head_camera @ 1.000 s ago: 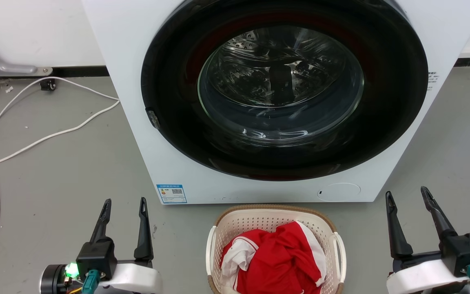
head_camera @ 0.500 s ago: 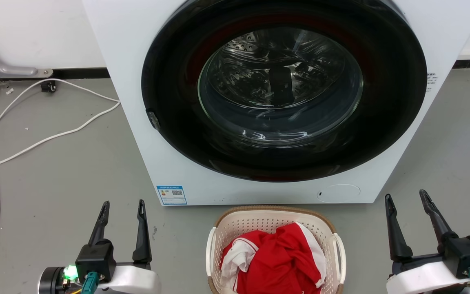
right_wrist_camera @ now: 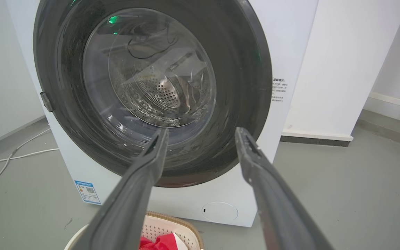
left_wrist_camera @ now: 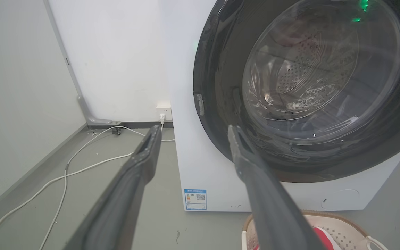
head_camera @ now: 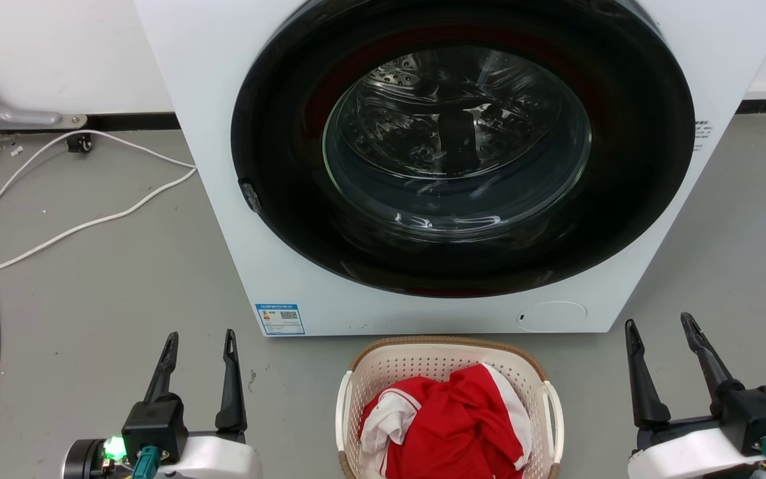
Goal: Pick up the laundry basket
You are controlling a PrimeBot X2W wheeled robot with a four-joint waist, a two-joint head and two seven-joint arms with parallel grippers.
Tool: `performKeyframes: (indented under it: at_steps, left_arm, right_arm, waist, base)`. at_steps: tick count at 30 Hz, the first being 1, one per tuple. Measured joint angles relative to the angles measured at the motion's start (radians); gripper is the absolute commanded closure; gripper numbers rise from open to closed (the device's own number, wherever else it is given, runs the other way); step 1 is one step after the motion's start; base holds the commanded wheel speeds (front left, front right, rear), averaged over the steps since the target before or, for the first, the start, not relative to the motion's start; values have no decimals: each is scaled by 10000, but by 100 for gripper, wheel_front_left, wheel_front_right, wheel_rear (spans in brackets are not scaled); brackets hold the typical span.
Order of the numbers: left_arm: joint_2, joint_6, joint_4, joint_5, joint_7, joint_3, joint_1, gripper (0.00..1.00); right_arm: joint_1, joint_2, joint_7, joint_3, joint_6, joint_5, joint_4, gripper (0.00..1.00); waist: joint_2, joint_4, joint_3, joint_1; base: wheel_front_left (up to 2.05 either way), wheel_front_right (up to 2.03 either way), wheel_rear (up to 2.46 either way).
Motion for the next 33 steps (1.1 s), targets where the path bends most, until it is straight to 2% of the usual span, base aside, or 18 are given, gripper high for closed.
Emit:
performKeyframes:
  at_steps: [7, 14, 20, 33]
  left_arm:
    - [-6, -107, 63, -104, 0, -29, -232, 0]
    - [-6, -625, 780, -167, -13, -159, -1300, 0]
    - [-10, -1022, 2360, -270, -13, -485, -2360, 0]
    - [-10, -1446, 5716, -309, -13, -913, -4734, 0]
  right_arm:
    - [-44, 0, 0, -59, 0, 27, 67, 0]
    - [-783, -4, -2, -84, 0, -564, 878, 0]
    - [-1715, -6, 0, -69, 0, -1145, 1990, 0]
    - [-3796, -19, -2, 353, 4, -2021, 4307, 0]
  waist:
    - [0, -46, 163, 0]
    - [0, -130, 785, 0]
    - [0, -202, 1567, 2]
    - [0, -426, 3435, 3]
  base:
    - [0, 0, 0]
    - [0, 0, 0]
    - [0, 0, 0]
    - [0, 0, 0]
